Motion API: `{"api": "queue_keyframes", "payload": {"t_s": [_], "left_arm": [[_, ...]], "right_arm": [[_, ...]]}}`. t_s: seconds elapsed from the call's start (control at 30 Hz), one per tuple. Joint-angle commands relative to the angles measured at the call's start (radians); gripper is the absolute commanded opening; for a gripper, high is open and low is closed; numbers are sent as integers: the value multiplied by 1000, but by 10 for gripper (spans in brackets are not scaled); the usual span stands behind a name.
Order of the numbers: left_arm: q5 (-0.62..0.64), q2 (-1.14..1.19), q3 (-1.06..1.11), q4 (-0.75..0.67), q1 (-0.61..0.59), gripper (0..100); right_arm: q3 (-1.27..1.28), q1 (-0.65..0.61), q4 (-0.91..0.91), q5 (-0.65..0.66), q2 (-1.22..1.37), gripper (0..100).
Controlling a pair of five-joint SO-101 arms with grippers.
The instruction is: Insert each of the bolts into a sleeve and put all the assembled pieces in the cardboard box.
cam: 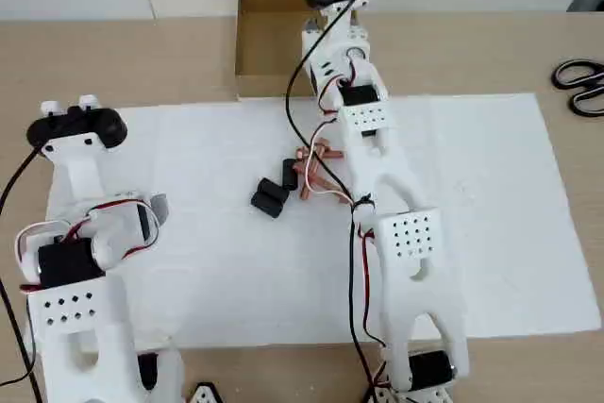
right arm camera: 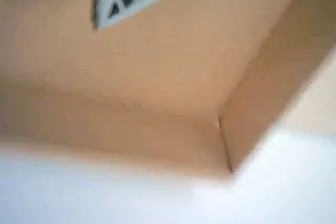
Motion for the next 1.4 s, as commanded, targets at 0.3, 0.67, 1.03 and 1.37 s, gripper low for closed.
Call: {"api": "queue_keyframes", "payload": {"t_s": [0.3, 0.67, 1.03, 1.37], "left_arm": [[-5, -20, -5, -6, 0, 224], [-6, -20, -8, -6, 0, 224], [-6, -20, -7, -6, 0, 224], [-6, -18, -5, -6, 0, 224]], "right_arm": [[-686, 1, 714, 12, -19, 184], [-729, -12, 1389, 11, -346, 184], [-684, 18, 1411, 63, -613, 183], [-3, 16, 1408, 120, -949, 183]]}}
